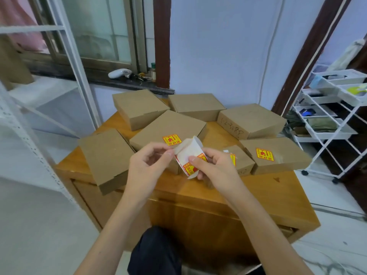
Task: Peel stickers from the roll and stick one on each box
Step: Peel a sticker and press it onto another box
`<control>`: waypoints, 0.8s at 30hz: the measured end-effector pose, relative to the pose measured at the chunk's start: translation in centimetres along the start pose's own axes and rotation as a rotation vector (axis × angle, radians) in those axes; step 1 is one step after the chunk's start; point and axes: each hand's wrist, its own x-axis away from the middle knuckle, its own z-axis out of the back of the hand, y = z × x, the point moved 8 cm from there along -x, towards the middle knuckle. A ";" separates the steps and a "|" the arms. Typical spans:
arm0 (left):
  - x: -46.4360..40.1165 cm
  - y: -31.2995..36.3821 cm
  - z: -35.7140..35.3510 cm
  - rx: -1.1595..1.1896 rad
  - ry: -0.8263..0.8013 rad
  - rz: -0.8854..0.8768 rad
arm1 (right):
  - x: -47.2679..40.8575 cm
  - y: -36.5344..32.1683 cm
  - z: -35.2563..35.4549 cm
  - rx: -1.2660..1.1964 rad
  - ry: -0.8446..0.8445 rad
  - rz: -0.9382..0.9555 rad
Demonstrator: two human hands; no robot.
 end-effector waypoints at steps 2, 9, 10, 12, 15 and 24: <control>0.2 -0.3 1.4 -0.016 0.023 0.019 | -0.4 0.3 -1.5 0.004 -0.011 0.011; 0.8 -2.1 6.2 -0.063 0.096 0.092 | -1.4 2.1 -5.6 0.028 -0.050 -0.034; 0.8 -2.2 6.7 -0.063 0.107 0.100 | -1.5 2.1 -6.1 0.028 -0.055 -0.034; 0.7 -2.5 7.5 -0.078 0.125 0.107 | -1.8 2.1 -6.9 0.029 -0.063 -0.030; 0.6 -3.0 8.6 -0.089 0.167 0.128 | -2.3 2.2 -7.6 0.031 -0.058 -0.038; -0.1 -5.4 12.0 -0.165 0.307 0.222 | -2.9 2.9 -7.8 0.070 -0.074 -0.063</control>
